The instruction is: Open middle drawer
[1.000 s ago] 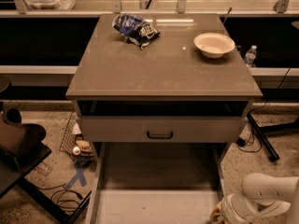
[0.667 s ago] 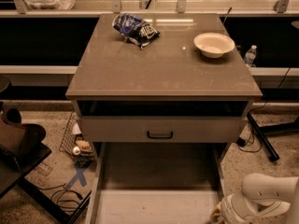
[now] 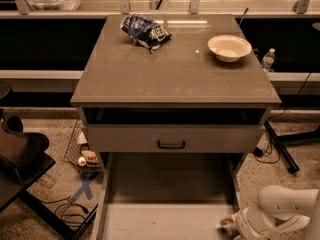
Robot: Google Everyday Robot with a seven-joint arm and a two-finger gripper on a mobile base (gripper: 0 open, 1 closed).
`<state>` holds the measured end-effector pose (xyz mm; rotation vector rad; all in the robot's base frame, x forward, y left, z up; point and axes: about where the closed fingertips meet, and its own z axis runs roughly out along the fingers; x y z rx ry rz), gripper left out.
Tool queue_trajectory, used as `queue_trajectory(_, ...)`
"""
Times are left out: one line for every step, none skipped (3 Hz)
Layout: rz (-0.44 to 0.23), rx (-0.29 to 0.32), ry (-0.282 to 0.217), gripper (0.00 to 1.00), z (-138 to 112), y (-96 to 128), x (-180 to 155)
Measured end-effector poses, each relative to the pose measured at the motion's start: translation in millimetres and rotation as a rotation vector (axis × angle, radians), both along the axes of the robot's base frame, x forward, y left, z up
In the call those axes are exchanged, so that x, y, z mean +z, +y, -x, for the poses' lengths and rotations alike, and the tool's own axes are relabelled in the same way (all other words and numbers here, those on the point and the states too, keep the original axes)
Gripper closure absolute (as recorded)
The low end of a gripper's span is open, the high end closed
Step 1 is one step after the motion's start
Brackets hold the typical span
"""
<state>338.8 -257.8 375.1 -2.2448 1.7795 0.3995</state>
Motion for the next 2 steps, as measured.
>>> queue_trajectory(-0.001, 0.001, 0.002, 0.0, 0.6, 2.0, -0.6)
queue_trajectory(-0.001, 0.001, 0.002, 0.0, 0.6, 2.2, -0.6)
